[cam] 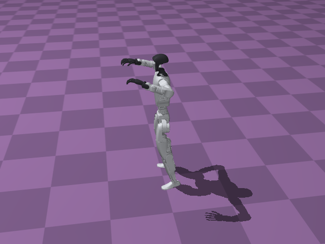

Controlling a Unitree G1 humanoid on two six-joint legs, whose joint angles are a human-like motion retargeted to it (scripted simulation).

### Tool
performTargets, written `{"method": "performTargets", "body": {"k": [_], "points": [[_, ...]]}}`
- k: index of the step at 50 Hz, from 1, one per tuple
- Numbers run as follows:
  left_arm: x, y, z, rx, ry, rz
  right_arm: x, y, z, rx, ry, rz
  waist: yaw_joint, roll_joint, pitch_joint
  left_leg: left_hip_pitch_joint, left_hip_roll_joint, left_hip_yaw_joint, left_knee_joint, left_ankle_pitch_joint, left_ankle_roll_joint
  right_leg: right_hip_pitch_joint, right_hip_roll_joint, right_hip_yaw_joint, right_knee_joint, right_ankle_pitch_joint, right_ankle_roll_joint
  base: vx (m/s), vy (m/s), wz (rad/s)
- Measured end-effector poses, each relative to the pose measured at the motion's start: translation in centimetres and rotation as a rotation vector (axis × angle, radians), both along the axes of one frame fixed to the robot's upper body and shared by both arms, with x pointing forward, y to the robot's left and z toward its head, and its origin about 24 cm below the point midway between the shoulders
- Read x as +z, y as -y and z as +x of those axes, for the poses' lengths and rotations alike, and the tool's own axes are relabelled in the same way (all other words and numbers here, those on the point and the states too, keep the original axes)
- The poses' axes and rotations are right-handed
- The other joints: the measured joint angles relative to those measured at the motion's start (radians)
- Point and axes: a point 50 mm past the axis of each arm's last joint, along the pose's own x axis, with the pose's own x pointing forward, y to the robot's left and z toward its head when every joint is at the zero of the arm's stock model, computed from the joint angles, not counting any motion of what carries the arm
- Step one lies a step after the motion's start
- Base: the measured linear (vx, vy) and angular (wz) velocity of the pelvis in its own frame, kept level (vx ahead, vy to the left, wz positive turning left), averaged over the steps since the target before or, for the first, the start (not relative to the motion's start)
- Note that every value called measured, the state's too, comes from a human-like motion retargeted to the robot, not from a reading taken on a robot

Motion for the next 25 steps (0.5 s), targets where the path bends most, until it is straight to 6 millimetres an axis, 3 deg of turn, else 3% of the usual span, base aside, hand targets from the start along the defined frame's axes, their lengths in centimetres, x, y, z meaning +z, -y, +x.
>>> {"method": "performTargets", "body": {"k": [25], "points": [[-0.04,0.01,-0.02,0.003,-0.015,-0.001,-0.07,-0.07,0.10,0.007,-0.002,0.016,-0.008,-0.001,-0.001,-0.002,0.000,0.000,0.002,-0.001,0.000,-0.001,0.000,0.000,0.001,0.000,-0.001,0.00,0.00,0.00]]}}
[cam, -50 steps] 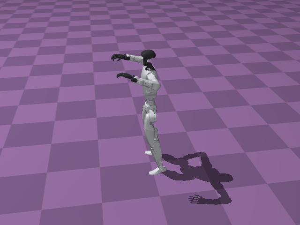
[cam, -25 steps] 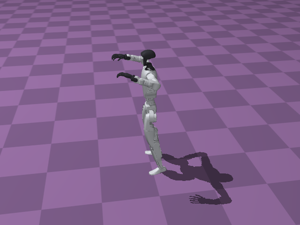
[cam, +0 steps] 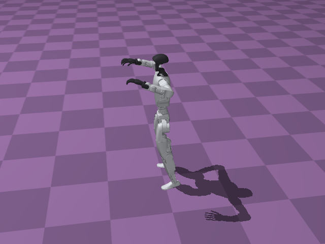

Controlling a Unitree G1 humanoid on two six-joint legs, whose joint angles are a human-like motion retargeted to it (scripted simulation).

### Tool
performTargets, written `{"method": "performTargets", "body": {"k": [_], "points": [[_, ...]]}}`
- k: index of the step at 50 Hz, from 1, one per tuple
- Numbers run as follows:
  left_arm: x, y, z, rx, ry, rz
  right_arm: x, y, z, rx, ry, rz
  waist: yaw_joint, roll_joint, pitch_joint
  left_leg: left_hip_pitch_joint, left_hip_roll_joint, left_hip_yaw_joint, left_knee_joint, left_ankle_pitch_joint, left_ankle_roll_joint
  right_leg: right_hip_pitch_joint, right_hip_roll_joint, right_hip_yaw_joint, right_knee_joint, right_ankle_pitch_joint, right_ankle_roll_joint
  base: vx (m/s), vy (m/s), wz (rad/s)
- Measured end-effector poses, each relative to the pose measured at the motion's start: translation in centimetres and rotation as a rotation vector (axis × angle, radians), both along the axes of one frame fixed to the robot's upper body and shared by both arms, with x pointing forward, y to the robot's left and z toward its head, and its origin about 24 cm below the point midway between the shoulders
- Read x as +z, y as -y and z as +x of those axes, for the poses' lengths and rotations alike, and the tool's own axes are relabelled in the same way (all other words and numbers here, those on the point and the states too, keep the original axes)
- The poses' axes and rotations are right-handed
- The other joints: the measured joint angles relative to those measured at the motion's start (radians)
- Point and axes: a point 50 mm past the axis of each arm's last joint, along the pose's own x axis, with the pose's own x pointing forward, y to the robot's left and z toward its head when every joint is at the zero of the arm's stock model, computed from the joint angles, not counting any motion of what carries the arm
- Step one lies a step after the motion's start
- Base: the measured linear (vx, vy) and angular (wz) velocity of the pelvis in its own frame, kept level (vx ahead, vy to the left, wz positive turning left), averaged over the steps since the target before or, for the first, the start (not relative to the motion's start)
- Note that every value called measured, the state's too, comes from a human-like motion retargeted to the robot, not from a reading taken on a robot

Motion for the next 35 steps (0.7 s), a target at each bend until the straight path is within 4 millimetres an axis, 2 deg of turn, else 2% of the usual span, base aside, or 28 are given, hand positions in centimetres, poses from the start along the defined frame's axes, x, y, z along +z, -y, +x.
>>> {"method": "performTargets", "body": {"k": [7,14,18,21,23,27,30,33,35], "points": [[0.0,0.3,0.1,-0.022,0.005,-0.007,0.0,-0.5,0.0,0.037,0.030,0.010,0.000,-0.001,0.003,-0.001,0.001,-0.001,0.001,0.000,0.000,-0.001,0.001,0.000,0.003,-0.003,-0.001,0.00,0.00,0.00],[0.3,1.6,-0.2,-0.138,0.152,-0.052,0.6,-2.4,-0.5,0.189,0.221,0.071,0.008,-0.002,0.001,-0.002,0.009,0.005,-0.005,0.002,0.002,-0.021,0.008,0.011,0.023,-0.009,-0.010,0.00,0.00,0.00],[0.1,3.0,-0.4,-0.265,0.224,-0.178,0.1,-4.2,-0.4,0.314,0.309,0.164,0.005,-0.012,0.010,-0.001,0.013,0.006,-0.007,0.001,0.014,-0.025,0.011,0.015,0.032,-0.016,-0.010,0.00,-0.01,0.00],[-1.1,3.8,0.0,-0.363,0.258,-0.368,-1.6,-5.6,0.4,0.420,0.326,0.353,0.004,-0.019,0.010,-0.001,0.014,0.007,-0.005,-0.002,0.027,-0.026,0.012,0.018,0.035,-0.024,-0.013,0.01,-0.05,-0.01],[-2.4,4.3,0.7,-0.422,0.279,-0.541,-3.7,-6.4,0.9,0.481,0.294,0.555,0.011,-0.023,0.008,0.001,0.015,0.009,-0.004,-0.003,0.036,-0.026,0.013,0.022,0.038,-0.029,-0.019,0.02,-0.06,-0.07],[-6.9,5.1,2.7,-0.500,0.248,-1.034,-10.0,-7.3,1.7,0.487,0.126,1.026,0.037,-0.032,0.023,0.014,0.020,0.012,-0.003,-0.009,0.050,-0.023,0.017,0.031,0.050,-0.045,-0.030,0.04,-0.07,-0.07],[-11.9,5.4,3.6,-0.484,0.159,-1.444,-14.5,-7.9,1.3,0.408,0.040,1.188,0.036,-0.034,0.056,0.027,0.026,0.006,0.004,-0.021,0.062,-0.012,0.021,0.029,0.066,-0.063,-0.036,0.07,-0.08,0.06],[-17.3,6.3,3.5,-0.396,0.083,-1.788,-17.7,-8.8,0.3,0.352,-0.022,1.329,0.023,-0.034,0.107,0.035,0.035,-0.003,0.035,-0.042,0.073,0.001,0.023,0.025,0.096,-0.088,-0.045,0.07,-0.09,0.09],[-20.5,7.6,3.3,-0.331,0.051,-2.033,-19.6,-10.2,0.1,0.341,-0.078,1.477,0.016,-0.038,0.155,0.040,0.044,-0.007,0.075,-0.062,0.078,0.008,0.022,0.029,0.133,-0.112,-0.058,0.04,-0.11,-0.01]]}}
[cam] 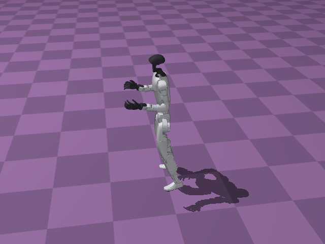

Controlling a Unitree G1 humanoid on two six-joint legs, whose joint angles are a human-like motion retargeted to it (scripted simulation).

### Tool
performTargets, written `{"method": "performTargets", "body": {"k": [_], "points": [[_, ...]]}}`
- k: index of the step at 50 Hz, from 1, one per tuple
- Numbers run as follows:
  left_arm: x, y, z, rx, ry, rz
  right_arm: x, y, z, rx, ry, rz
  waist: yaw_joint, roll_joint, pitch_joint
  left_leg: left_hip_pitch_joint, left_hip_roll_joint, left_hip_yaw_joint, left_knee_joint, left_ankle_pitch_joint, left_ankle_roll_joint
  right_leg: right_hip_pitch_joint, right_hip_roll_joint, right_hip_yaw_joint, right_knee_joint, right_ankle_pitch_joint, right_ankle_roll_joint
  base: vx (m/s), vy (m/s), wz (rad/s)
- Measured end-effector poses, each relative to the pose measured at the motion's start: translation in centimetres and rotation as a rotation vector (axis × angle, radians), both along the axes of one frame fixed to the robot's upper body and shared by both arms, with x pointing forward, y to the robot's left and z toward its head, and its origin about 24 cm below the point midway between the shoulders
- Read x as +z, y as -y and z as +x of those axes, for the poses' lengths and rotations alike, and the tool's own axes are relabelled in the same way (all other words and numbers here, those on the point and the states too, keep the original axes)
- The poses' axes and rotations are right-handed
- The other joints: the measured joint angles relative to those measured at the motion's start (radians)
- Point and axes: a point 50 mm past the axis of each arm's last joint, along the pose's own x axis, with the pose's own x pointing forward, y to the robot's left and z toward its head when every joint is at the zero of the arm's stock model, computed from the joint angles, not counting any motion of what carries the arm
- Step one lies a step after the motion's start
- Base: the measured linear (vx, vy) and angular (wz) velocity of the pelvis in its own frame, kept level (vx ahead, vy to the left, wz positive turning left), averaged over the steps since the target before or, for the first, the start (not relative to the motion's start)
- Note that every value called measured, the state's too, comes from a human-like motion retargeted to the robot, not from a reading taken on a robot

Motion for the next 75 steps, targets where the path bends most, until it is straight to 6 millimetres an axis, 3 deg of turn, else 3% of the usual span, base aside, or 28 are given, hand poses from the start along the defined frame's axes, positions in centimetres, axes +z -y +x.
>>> {"method": "performTargets", "body": {"k": [3,5,8,10,12,15,18,20,23,25,29,31,34,36,40,43,46,49,51,53,57,60,64,67,70,72,73,75], "points": [[-3.0,2.1,-0.3,-0.053,-0.089,-0.300,-1.6,-2.9,0.5,0.068,-0.065,0.125,0.003,-0.003,0.111,-0.007,0.030,-0.006,0.149,-0.052,0.006,0.002,-0.006,0.017,0.122,-0.058,-0.042,0.01,-0.13,-0.16],[-3.5,3.2,-0.1,-0.133,-0.105,-0.402,-1.5,-4.7,1.1,0.129,-0.064,0.153,0.014,0.009,0.209,-0.047,0.073,-0.021,0.343,-0.094,0.020,-0.002,-0.007,0.024,0.246,-0.116,-0.078,-0.02,-0.12,-0.13],[-1.7,4.6,0.4,-0.240,-0.064,-0.371,0.9,-6.8,2.2,0.203,0.037,0.148,0.043,0.055,0.343,-0.165,0.146,-0.084,0.686,-0.112,0.045,-0.004,0.005,0.017,0.400,-0.195,-0.108,0.00,-0.08,0.01],[-0.6,4.7,0.0,-0.260,-0.030,-0.341,3.5,-7.7,2.6,0.240,0.142,0.153,0.074,0.074,0.362,-0.235,0.153,-0.113,0.808,-0.106,0.046,-0.009,0.006,0.019,0.430,-0.208,-0.100,0.10,-0.03,-0.16],[0.5,3.7,-1.0,-0.262,0.029,-0.334,7.0,-8.1,2.4,0.280,0.293,0.178,0.116,0.068,0.311,-0.271,0.134,-0.088,0.791,-0.111,0.042,-0.014,-0.001,0.030,0.376,-0.164,-0.074,0.22,0.02,-0.38],[1.9,2.4,-3.3,-0.294,0.117,-0.307,11.6,-7.9,0.6,0.346,0.517,0.246,0.190,0.020,0.172,-0.272,0.092,0.037,0.574,-0.068,0.048,-0.012,-0.021,0.041,0.188,0.000,-0.038,0.30,0.09,-0.34],[2.6,2.1,-4.5,-0.334,0.135,-0.243,13.2,-7.5,-1.7,0.364,0.644,0.298,0.272,-0.007,0.051,-0.217,0.011,0.096,0.234,0.088,0.052,0.012,-0.027,0.036,0.003,0.234,-0.035,0.30,0.19,-0.23],[3.0,1.8,-5.5,-0.284,0.115,-0.106,13.2,-7.5,-3.3,0.421,0.656,0.321,0.310,0.023,-0.006,-0.166,-0.025,0.050,0.042,0.216,0.044,0.033,-0.007,0.015,-0.054,0.350,-0.059,0.28,0.23,-0.22],[4.4,2.7,-5.9,-0.262,0.171,-0.017,13.0,-7.9,-4.7,0.451,0.683,0.347,0.318,0.089,-0.023,-0.102,-0.008,-0.046,-0.051,0.289,-0.024,0.036,0.038,-0.046,0.043,0.292,-0.097,0.26,0.21,0.13],[5.5,3.8,-5.7,-0.249,0.238,0.033,12.6,-8.2,-4.7,0.448,0.671,0.359,0.300,0.115,-0.017,-0.076,0.016,-0.063,-0.038,0.224,-0.048,-0.002,0.045,-0.070,0.206,0.174,-0.117,0.19,0.18,0.52],[8.7,6.6,-3.4,-0.319,0.417,0.135,11.1,-7.6,-3.1,0.401,0.574,0.386,0.239,0.083,0.041,-0.152,0.012,-0.110,0.194,-0.027,0.001,-0.120,-0.026,-0.094,0.527,-0.035,-0.134,0.10,0.12,0.95],[11.3,7.5,-2.8,-0.348,0.542,0.153,10.8,-7.0,-3.0,0.398,0.558,0.389,0.226,0.060,0.075,-0.207,-0.007,-0.132,0.309,-0.076,0.030,-0.160,-0.062,-0.101,0.575,-0.081,-0.153,0.09,0.05,0.68],[14.3,7.2,-3.9,-0.298,0.722,0.132,12.0,-7.0,-4.2,0.442,0.642,0.339,0.167,0.046,0.066,-0.205,-0.024,-0.142,0.262,-0.020,0.004,-0.176,-0.054,-0.114,0.448,-0.070,-0.167,0.14,0.00,0.22],[15.1,7.2,-4.6,-0.282,0.787,0.063,13.6,-6.7,-5.1,0.458,0.740,0.259,0.130,0.047,0.044,-0.160,-0.050,-0.147,0.106,0.099,-0.012,-0.162,-0.024,-0.110,0.268,-0.010,-0.140,0.10,-0.04,0.22],[14.5,7.3,-4.4,-0.307,0.741,0.013,14.0,-6.8,-5.9,0.426,0.785,0.247,0.075,0.032,-0.014,-0.095,-0.097,-0.187,-0.120,0.358,-0.047,-0.108,0.056,0.028,-0.047,0.240,-0.074,0.07,-0.12,0.53],[13.5,8.0,-3.7,-0.373,0.673,0.084,12.8,-7.0,-5.8,0.378,0.716,0.237,0.113,-0.025,-0.013,-0.130,-0.142,-0.188,-0.026,0.297,-0.028,-0.076,0.033,0.097,-0.103,0.338,-0.020,0.02,-0.15,0.38],[12.8,8.0,-3.1,-0.412,0.617,0.126,11.6,-8.3,-4.6,0.377,0.619,0.261,0.153,-0.093,0.071,-0.233,-0.151,-0.132,0.293,0.105,0.022,-0.021,-0.035,0.054,-0.095,0.207,-0.016,-0.05,-0.16,0.23],[11.3,9.2,-2.9,-0.491,0.560,-0.035,10.1,-8.4,-2.8,0.367,0.516,0.319,0.239,-0.041,0.134,-0.347,-0.060,-0.081,0.605,-0.032,0.065,-0.011,-0.034,0.034,-0.027,0.018,-0.072,-0.09,-0.07,0.18],[11.3,7.8,-3.7,-0.479,0.598,-0.105,10.5,-9.2,-1.2,0.417,0.508,0.347,0.277,0.010,0.206,-0.368,0.007,-0.075,0.701,-0.075,0.081,-0.042,-0.007,0.053,0.092,-0.069,-0.131,-0.06,-0.06,-0.40],[11.3,5.8,-5.0,-0.438,0.636,-0.123,12.0,-9.8,-0.8,0.455,0.575,0.374,0.318,0.010,0.235,-0.370,0.029,-0.072,0.691,-0.084,0.088,-0.081,0.007,0.072,0.155,-0.080,-0.137,0.05,-0.10,-0.50],[10.7,3.6,-6.5,-0.400,0.627,-0.189,16.1,-9.8,-3.8,0.414,0.858,0.362,0.404,-0.104,0.156,-0.310,-0.053,-0.049,0.398,-0.037,0.081,-0.077,-0.014,0.078,-0.044,0.153,-0.019,0.18,-0.05,-0.12],[9.8,1.9,-6.6,-0.265,0.548,-0.079,17.3,-9.5,-5.0,0.303,0.986,0.240,0.424,-0.160,0.073,-0.204,-0.129,-0.106,0.094,0.137,0.047,-0.055,-0.012,0.070,-0.161,0.358,0.043,0.18,0.07,-0.04],[7.4,1.9,-5.9,-0.204,0.377,0.021,15.6,-10.2,-5.1,0.471,0.854,0.347,0.391,-0.096,-0.006,-0.100,-0.120,-0.239,-0.074,0.357,-0.057,-0.002,0.054,0.046,-0.191,0.364,0.016,0.09,0.12,0.11],[5.7,2.9,-5.1,-0.220,0.276,0.055,13.1,-10.2,-4.6,0.518,0.689,0.390,0.316,0.007,0.003,-0.028,-0.068,-0.261,-0.078,0.239,-0.102,0.038,0.101,0.042,-0.084,0.223,-0.050,0.00,0.17,0.86],[5.3,5.8,-2.8,-0.323,0.274,0.058,10.0,-10.7,-2.3,0.518,0.484,0.385,0.268,0.077,0.061,-0.026,-0.029,-0.284,-0.017,0.004,-0.027,-0.057,0.068,-0.047,0.276,-0.010,-0.102,-0.11,0.14,0.96],[6.5,7.7,-1.4,-0.360,0.325,0.026,7.3,-12.2,-0.1,0.512,0.314,0.357,0.275,0.098,0.131,-0.103,-0.043,-0.303,0.160,-0.124,0.028,-0.114,-0.002,-0.088,0.448,-0.115,-0.139,-0.14,0.05,0.41],[7.5,8.2,-1.0,-0.401,0.369,-0.059,6.6,-13.2,0.8,0.490,0.279,0.284,0.302,0.089,0.176,-0.151,-0.080,-0.296,0.250,-0.154,0.119,-0.149,-0.053,-0.078,0.502,-0.146,-0.154,-0.09,0.02,-0.28],[8.9,8.1,-1.6,-0.452,0.445,-0.153,7.2,-13.7,1.0,0.480,0.313,0.271,0.346,0.096,0.204,-0.198,-0.102,-0.265,0.328,-0.157,0.136,-0.182,-0.096,-0.076,0.504,-0.160,-0.163,0.02,0.02,-0.72]]}}
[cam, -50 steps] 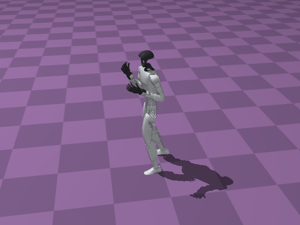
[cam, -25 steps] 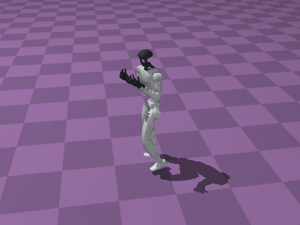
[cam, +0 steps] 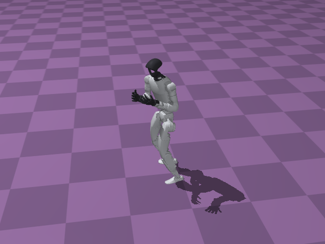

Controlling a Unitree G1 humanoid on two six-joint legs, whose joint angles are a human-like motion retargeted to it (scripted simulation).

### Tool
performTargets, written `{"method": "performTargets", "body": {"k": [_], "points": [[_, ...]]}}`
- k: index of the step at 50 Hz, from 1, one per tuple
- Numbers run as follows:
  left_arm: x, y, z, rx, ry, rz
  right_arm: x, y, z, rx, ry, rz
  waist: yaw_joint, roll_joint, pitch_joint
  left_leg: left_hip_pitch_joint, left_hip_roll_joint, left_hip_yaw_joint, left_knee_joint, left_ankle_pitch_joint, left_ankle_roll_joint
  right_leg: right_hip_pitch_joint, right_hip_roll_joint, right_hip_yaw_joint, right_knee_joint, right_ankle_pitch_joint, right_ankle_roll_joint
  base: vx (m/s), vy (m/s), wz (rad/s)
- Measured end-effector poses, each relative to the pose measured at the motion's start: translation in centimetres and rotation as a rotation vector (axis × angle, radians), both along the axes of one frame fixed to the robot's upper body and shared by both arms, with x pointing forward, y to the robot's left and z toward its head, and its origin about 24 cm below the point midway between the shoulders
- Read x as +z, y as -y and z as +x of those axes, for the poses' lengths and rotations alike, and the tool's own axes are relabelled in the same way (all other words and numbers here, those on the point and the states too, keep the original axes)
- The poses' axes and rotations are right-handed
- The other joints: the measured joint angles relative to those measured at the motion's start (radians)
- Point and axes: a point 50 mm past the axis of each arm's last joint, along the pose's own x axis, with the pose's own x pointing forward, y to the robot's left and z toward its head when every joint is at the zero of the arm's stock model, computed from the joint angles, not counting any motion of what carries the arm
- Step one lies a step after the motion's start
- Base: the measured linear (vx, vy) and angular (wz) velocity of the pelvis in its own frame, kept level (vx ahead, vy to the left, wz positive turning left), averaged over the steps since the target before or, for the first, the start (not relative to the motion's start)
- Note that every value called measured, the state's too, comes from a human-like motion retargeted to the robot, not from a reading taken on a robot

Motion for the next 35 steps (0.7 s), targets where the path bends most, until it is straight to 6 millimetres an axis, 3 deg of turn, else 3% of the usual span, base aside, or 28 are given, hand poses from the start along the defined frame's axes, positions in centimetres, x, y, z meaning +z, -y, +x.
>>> {"method": "performTargets", "body": {"k": [2,5,7,9,10,12,14,16,18,20,22,25,28,30,32,35], "points": [[-0.3,-1.7,-1.5,-0.053,0.011,-0.095,3.1,0.1,-1.5,0.041,0.158,0.065,0.026,-0.004,-0.050,0.019,0.007,0.049,-0.093,0.065,-0.065,0.003,0.000,-0.056,-0.135,0.041,0.023,0.15,-0.02,-1.00],[-3.9,-4.7,-3.4,-0.126,-0.131,-0.269,7.3,0.6,-4.2,0.101,0.387,0.135,0.011,-0.031,-0.170,0.074,0.006,0.095,-0.316,0.260,-0.141,0.065,0.034,-0.229,-0.435,0.167,0.078,0.16,-0.09,-0.75],[-7.2,-5.2,-4.0,-0.157,-0.277,-0.370,8.4,0.6,-5.3,0.133,0.444,0.172,0.018,-0.043,-0.220,0.097,-0.004,0.117,-0.396,0.401,-0.158,0.097,0.058,-0.260,-0.561,0.289,0.101,0.10,-0.16,-0.58],[-10.4,-4.6,-4.4,-0.227,-0.412,-0.469,8.2,0.1,-5.4,0.145,0.406,0.184,0.050,-0.061,-0.234,0.093,-0.019,0.170,-0.362,0.468,-0.131,0.118,0.048,-0.177,-0.617,0.405,0.111,0.05,-0.20,-0.66],[-11.8,-3.9,-4.8,-0.280,-0.477,-0.524,7.7,-0.3,-5.2,0.111,0.361,0.165,0.068,-0.073,-0.234,0.075,-0.028,0.208,-0.293,0.466,-0.101,0.128,0.029,-0.114,-0.631,0.452,0.118,0.01,-0.20,-0.57],[-14.1,-2.2,-4.3,-0.403,-0.554,-0.695,7.2,-0.7,-4.1,0.160,0.287,0.144,0.094,-0.090,-0.198,-0.053,-0.003,0.268,0.044,0.341,-0.052,0.147,-0.021,-0.024,-0.632,0.453,0.140,-0.03,-0.17,-0.33],[-15.4,-0.1,-3.4,-0.502,-0.603,-0.957,6.6,-0.8,-2.4,0.102,0.244,0.057,0.111,-0.072,-0.150,-0.187,0.042,0.261,0.371,0.241,-0.039,0.173,-0.047,0.012,-0.613,0.362,0.139,-0.06,-0.12,-0.17],[-15.6,1.1,-2.7,-0.550,-0.600,-1.085,5.8,-0.1,-0.8,0.039,0.208,-0.034,0.127,-0.019,-0.086,-0.280,0.065,0.199,0.599,0.182,-0.054,0.184,-0.051,0.042,-0.528,0.224,0.100,-0.07,-0.08,-0.38],[-14.4,1.1,-2.4,-0.601,-0.507,-1.170,5.0,1.7,0.2,0.017,0.168,-0.081,0.146,0.039,-0.014,-0.341,0.081,0.146,0.742,0.140,-0.055,0.108,-0.056,0.096,-0.287,0.064,0.036,-0.06,-0.04,-0.62],[-12.3,0.5,-2.3,-0.638,-0.369,-1.183,4.5,3.7,0.2,0.021,0.133,-0.090,0.132,0.047,0.042,-0.399,0.097,0.150,0.821,0.112,-0.007,-0.006,-0.080,0.140,-0.058,-0.035,0.022,0.02,-0.01,-0.25],[-10.9,-0.7,-2.5,-0.641,-0.251,-1.145,3.6,5.3,-0.2,-0.007,0.098,-0.044,0.065,0.045,0.040,-0.406,0.113,0.173,0.795,0.091,0.039,-0.009,-0.078,0.126,-0.071,-0.014,0.052,0.18,0.04,0.23],[-9.8,-3.2,-2.6,-0.564,-0.154,-0.957,1.6,7.4,-1.9,-0.077,0.036,0.054,-0.032,0.049,-0.044,-0.301,0.084,0.222,0.550,0.093,0.037,0.081,-0.045,0.121,-0.311,0.182,0.122,0.31,0.14,-0.46],[-7.2,-4.8,-2.7,-0.390,-0.155,-0.625,-0.6,8.5,-3.8,-0.103,-0.061,0.079,-0.079,0.056,-0.177,-0.083,0.007,0.316,0.067,0.254,-0.010,0.093,-0.027,0.270,-0.484,0.461,0.192,0.32,0.26,-2.06],[-3.8,-7.0,-2.5,-0.085,-0.105,-0.266,-0.9,8.6,-4.9,-0.091,-0.067,0.009,-0.147,0.100,-0.256,0.065,-0.006,0.396,-0.264,0.402,-0.074,0.058,0.016,0.386,-0.526,0.589,0.224,0.22,0.27,-2.45],[1.1,-8.4,-1.5,0.378,0.003,0.164,0.1,8.6,-5.8,-0.110,0.022,-0.133,-0.260,0.164,-0.294,0.150,0.020,0.499,-0.446,0.496,-0.149,0.012,0.060,0.426,-0.521,0.637,0.235,0.12,0.23,-1.78],[10.3,-10.1,3.2,1.119,0.186,0.770,2.4,9.0,-6.3,-0.151,0.186,-0.291,-0.498,0.190,-0.259,0.211,0.052,0.552,-0.505,0.488,-0.228,-0.023,0.071,0.374,-0.439,0.598,0.254,0.02,0.18,-0.57]]}}
